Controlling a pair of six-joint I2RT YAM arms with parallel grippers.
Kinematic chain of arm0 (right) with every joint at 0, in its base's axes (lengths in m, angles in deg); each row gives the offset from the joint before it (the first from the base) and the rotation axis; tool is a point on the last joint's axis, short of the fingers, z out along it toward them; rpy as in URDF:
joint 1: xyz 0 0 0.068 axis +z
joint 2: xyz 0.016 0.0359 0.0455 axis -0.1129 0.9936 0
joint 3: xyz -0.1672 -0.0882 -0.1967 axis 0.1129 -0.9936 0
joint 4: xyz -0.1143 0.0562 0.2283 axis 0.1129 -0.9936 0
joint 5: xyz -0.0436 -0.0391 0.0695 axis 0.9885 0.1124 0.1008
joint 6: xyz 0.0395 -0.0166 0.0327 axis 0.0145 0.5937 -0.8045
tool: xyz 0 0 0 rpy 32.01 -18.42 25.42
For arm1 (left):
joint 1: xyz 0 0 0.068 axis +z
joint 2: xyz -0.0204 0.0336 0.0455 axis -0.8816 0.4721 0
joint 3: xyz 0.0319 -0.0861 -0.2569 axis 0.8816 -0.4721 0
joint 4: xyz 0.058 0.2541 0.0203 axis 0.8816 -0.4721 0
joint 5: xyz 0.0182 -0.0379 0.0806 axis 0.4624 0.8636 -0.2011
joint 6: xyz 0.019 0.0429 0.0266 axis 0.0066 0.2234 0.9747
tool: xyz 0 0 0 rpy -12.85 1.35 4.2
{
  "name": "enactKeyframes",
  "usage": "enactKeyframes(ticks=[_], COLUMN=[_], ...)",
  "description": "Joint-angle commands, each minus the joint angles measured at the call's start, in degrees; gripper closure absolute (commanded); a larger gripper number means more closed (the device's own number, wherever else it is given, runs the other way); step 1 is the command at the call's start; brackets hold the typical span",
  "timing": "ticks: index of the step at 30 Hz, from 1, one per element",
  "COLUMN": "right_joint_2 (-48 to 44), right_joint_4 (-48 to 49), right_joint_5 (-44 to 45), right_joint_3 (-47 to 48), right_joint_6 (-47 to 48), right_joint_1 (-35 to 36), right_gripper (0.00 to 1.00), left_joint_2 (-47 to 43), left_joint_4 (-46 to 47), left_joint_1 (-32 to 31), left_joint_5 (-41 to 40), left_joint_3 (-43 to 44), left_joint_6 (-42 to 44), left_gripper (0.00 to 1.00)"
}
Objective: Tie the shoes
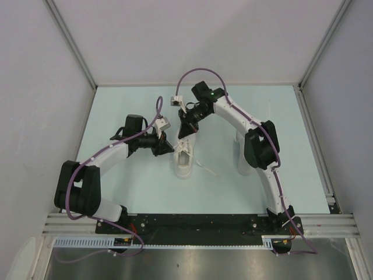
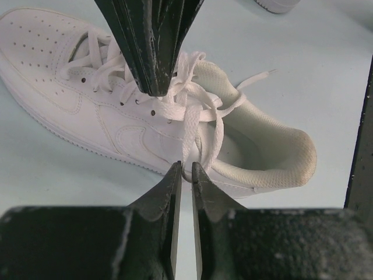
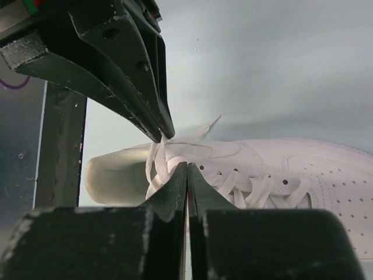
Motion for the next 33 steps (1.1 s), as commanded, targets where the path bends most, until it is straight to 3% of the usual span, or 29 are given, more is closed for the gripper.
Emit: enactKeyframes(ticks=[1, 13, 14, 15, 24, 33], right_joint_2=[-1.6, -5.3, -5.2, -4.5, -0.7, -0.4], right_joint_4=[-0.1, 5.4, 5.4, 5.4, 4.9, 2.3], right_joint_5=[-2.7, -1.5, -1.4, -1.3, -1.8, -1.3], right_joint_3=[2.0, -4.5, -4.4, -3.6, 1.3, 1.4], right_joint_6=[-1.9, -5.1, -5.0, -4.7, -4.7, -2.1], right_joint_1=[-1.0, -2.2, -1.9, -1.7, -0.5, 1.3], right_gripper=[1.0, 1.0, 0.94, 0.82, 0.55, 0.53], left_joint_2=[-0.4, -0.9, -0.8, -0.7, -0.9, -0.7], left_joint_4=[-0.6, -0.5, -0.5, -0.6, -0.7, -0.8], left_joint_1=[-0.2, -0.2, -0.2, -0.2, -0.2, -0.2], left_joint_5=[0.6, 0.6, 0.7, 0.7, 0.8, 1.3], left_joint_3=[1.3, 0.9, 0.9, 0.9, 1.0, 1.0], left_joint_6=[2.1, 2.4, 2.5, 2.6, 3.0, 3.6], left_gripper=[0.83, 0.84, 0.85, 0.84, 0.84, 0.84])
